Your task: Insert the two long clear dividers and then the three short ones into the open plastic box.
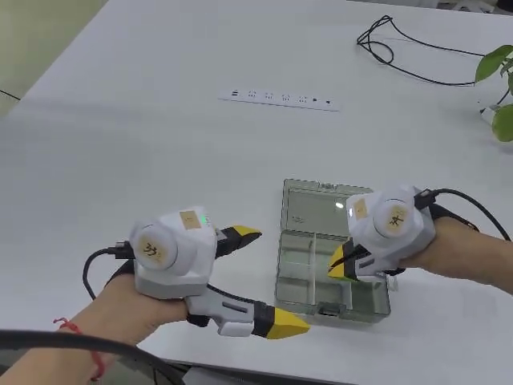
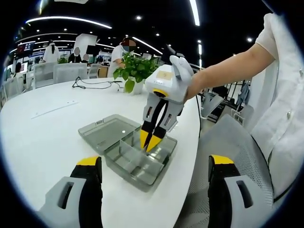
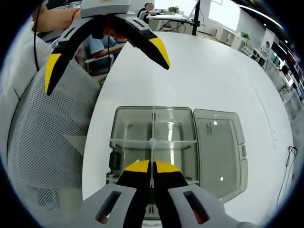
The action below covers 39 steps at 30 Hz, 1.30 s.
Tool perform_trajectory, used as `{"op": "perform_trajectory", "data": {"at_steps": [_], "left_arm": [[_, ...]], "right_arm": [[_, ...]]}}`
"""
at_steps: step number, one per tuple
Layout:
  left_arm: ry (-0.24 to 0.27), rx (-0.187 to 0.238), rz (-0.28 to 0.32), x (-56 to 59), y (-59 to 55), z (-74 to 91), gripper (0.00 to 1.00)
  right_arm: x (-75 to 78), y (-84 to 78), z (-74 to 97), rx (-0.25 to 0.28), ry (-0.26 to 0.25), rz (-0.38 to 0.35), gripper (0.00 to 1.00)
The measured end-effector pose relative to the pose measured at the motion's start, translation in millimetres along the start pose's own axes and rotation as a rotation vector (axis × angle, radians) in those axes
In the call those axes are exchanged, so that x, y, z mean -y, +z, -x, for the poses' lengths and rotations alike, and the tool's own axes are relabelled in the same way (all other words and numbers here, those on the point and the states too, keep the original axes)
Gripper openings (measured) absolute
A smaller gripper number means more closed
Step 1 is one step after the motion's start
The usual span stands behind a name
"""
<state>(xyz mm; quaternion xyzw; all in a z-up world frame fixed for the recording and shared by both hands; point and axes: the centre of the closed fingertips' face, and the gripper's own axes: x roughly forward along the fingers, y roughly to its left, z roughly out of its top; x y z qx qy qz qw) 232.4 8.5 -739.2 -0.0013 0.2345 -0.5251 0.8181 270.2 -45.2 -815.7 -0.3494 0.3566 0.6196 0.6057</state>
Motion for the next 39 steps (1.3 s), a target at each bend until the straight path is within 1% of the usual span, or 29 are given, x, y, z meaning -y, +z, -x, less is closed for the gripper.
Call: {"op": "perform_trajectory", "data": {"at_steps": [2,5,8,11,14,17,22,28,29,34,39], "left_arm": [[0.001,0.002,0.001,-0.2,0.8,0.5,0.95],[0.000,0.001,0.004,0.2,0.3,0.9,0.95],[0.001,-0.001,0.001,0.3,-0.4,1.3,0.96],[0.000,-0.002,0.004,0.9,-1.1,1.7,0.97],[0.001,-0.002,0.002,0.8,-1.1,1.8,1.00],[0.002,-0.001,0.000,1.0,-1.1,2.4,1.00],[0.002,-0.005,0.000,0.5,-2.6,4.1,1.00],[0.002,-0.007,-0.003,-0.6,-3.5,6.0,1.00],[0.001,-0.009,-0.004,-0.3,-3.6,6.2,1.00],[-0.001,-0.011,-0.004,-0.1,-4.0,6.3,1.00],[-0.005,-0.009,-0.002,0.8,-3.6,6.1,1.00]], "right_arm": [[-0.7,3.0,3.2,0.022,0.007,-0.031,0.07],[2.4,5.6,11.5,0.041,-0.015,-0.036,0.09],[4.3,8.6,18.9,0.069,-0.026,-0.056,0.12],[5.6,11.6,29.9,0.103,-0.038,-0.088,0.15],[5.3,9.8,38.5,0.113,-0.046,-0.098,0.23],[5.4,6.2,48.5,0.124,-0.057,-0.106,0.26],[6.1,-4.6,66.6,0.135,-0.083,-0.127,0.32],[6.5,-25.1,82.8,0.127,-0.111,-0.156,0.37],[6.7,-30.6,87.3,0.128,-0.119,-0.171,0.38],[7.5,-47.5,98.9,0.122,-0.143,-0.204,0.40],[0.2,-65.3,106.3,0.096,-0.154,-0.231,0.43]]}}
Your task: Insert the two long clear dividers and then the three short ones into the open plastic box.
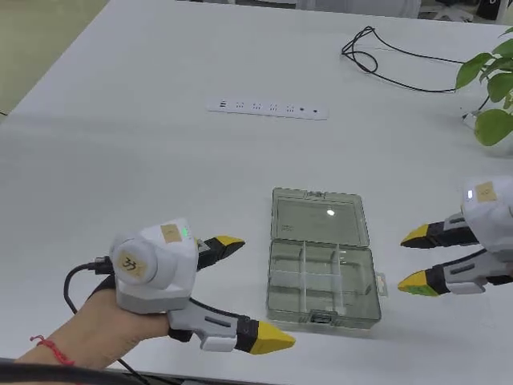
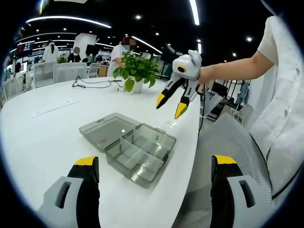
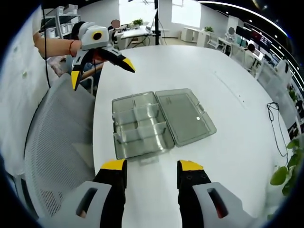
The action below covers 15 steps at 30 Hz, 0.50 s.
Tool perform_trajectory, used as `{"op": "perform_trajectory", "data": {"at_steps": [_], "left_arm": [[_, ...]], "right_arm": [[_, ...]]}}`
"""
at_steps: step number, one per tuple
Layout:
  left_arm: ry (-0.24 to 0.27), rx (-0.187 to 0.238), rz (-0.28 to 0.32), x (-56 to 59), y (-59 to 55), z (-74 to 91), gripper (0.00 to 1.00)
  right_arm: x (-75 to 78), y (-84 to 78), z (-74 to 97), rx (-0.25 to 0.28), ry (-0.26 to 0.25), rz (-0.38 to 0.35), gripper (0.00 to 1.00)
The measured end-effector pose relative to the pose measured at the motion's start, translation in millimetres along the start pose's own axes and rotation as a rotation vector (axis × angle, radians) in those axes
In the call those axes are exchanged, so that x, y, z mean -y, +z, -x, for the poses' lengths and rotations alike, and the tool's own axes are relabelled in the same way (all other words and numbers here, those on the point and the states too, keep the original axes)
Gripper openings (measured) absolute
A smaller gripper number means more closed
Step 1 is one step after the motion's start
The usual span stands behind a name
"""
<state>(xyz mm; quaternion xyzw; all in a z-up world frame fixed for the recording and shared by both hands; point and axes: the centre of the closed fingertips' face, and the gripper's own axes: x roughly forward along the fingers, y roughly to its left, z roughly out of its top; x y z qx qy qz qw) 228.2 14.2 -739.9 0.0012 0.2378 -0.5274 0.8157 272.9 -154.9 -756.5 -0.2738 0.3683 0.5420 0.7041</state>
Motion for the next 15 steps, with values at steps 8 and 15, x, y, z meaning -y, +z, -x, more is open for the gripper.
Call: {"op": "perform_trajectory", "data": {"at_steps": [8,15], "left_arm": [[0.002,-0.001,0.003,0.1,-1.3,1.2,1.00],[0.007,-0.002,0.013,-1.4,-2.1,2.9,1.00]], "right_arm": [[0.3,-44.0,8.0,-0.079,-0.007,-0.037,0.47],[6.3,-83.2,12.4,-0.156,-0.009,-0.057,0.50]]}}
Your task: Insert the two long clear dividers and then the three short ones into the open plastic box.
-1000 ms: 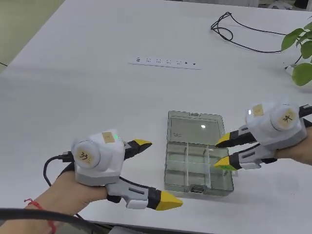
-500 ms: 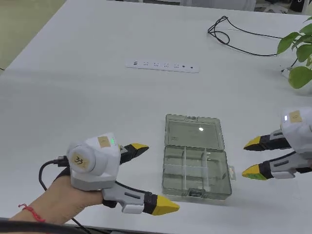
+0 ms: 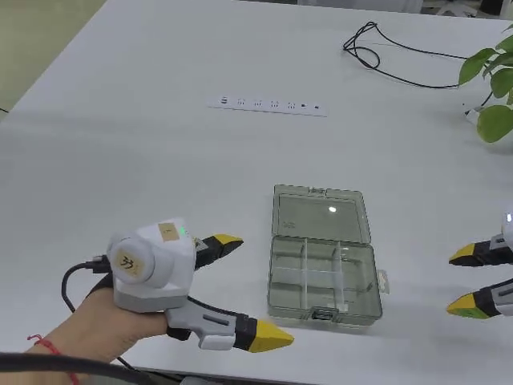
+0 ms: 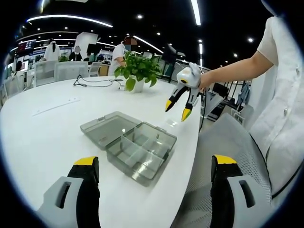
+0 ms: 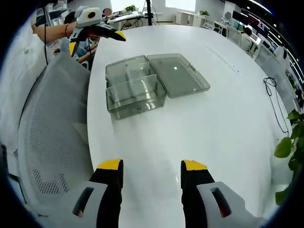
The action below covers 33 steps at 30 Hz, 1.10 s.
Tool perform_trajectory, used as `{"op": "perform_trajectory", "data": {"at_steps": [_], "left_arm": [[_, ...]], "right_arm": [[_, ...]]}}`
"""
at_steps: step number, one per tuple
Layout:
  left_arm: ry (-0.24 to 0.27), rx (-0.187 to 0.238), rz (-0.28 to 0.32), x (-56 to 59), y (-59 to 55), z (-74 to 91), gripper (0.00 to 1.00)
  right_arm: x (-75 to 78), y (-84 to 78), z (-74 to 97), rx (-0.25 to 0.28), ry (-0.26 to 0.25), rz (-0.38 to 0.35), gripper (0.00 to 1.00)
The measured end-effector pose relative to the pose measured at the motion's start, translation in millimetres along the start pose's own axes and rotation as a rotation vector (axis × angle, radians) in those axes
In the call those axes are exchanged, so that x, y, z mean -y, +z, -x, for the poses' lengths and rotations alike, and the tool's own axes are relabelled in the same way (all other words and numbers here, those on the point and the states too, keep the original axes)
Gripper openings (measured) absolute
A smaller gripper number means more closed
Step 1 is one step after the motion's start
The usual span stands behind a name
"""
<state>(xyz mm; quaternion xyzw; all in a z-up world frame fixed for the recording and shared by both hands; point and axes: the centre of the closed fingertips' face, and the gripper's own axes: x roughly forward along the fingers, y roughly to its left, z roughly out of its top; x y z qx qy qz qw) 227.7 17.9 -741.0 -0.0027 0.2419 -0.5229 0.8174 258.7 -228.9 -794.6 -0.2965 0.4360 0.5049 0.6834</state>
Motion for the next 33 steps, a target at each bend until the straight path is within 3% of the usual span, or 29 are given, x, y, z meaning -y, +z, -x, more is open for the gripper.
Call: {"op": "perform_trajectory", "data": {"at_steps": [10,16,25,27,33], "left_arm": [[0.008,-0.002,0.005,-1.8,-1.1,1.4,1.00],[0.012,-0.003,0.009,-2.2,-1.4,2.4,1.00],[0.016,-0.004,0.014,-2.2,-1.7,2.8,1.00],[0.017,-0.005,0.015,-2.4,-1.3,2.8,1.00],[0.016,-0.004,0.016,-2.4,-1.1,3.0,1.00]], "right_arm": [[6.5,-39.8,-7.6,-0.146,0.009,0.100,0.52],[12.9,-53.5,-15.1,-0.193,0.011,0.123,0.51],[19.0,-63.8,-23.7,-0.229,0.014,0.143,0.47],[27.0,-70.1,-27.7,-0.233,0.015,0.144,0.46],[25.0,-66.6,-25.6,-0.232,0.004,0.147,0.43]]}}
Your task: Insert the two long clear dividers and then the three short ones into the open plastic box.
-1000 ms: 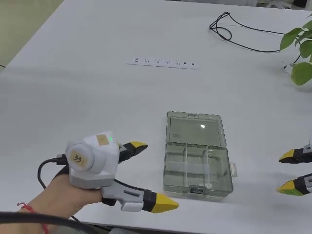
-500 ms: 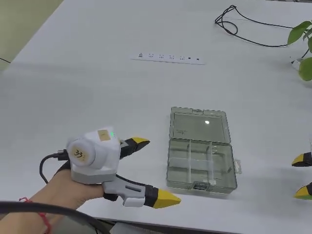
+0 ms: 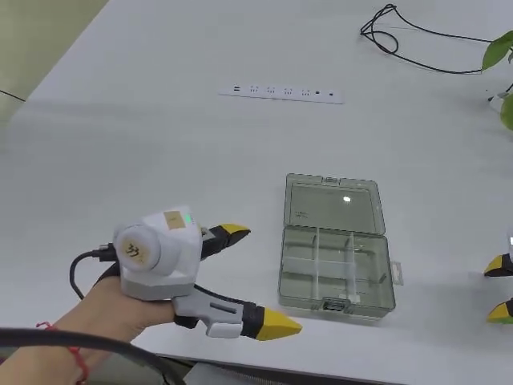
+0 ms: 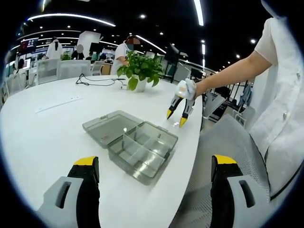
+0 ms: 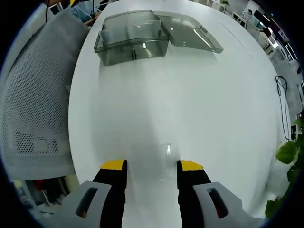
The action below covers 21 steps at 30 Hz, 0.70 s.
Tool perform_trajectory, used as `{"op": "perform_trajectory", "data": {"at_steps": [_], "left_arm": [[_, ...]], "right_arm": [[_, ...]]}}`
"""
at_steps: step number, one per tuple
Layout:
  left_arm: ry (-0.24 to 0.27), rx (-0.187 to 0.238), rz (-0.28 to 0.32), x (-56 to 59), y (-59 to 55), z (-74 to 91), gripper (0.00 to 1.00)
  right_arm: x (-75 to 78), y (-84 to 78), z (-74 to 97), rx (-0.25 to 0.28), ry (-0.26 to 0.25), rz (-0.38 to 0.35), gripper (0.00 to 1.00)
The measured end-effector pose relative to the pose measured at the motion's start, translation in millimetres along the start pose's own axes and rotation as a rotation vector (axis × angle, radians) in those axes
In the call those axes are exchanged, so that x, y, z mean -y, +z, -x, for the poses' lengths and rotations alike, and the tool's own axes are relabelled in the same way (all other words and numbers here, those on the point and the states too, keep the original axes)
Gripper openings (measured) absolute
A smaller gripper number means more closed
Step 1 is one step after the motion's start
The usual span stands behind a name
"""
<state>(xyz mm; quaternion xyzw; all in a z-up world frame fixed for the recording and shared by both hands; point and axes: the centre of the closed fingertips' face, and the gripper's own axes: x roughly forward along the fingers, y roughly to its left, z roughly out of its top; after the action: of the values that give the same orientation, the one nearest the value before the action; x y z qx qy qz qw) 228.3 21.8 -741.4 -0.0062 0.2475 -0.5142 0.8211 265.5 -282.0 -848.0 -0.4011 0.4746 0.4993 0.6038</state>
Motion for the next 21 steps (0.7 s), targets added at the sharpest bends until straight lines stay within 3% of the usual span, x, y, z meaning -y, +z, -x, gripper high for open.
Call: {"op": "perform_trajectory", "data": {"at_steps": [8,21], "left_arm": [[-0.002,-0.002,-0.002,0.2,-0.3,-0.1,1.00],[-0.003,-0.003,-0.004,0.2,-0.6,0.9,1.00]], "right_arm": [[-3.0,1.2,2.1,0.002,-0.003,-0.005,0.33],[-3.8,2.5,4.1,-0.002,-0.023,0.005,0.33]]}}
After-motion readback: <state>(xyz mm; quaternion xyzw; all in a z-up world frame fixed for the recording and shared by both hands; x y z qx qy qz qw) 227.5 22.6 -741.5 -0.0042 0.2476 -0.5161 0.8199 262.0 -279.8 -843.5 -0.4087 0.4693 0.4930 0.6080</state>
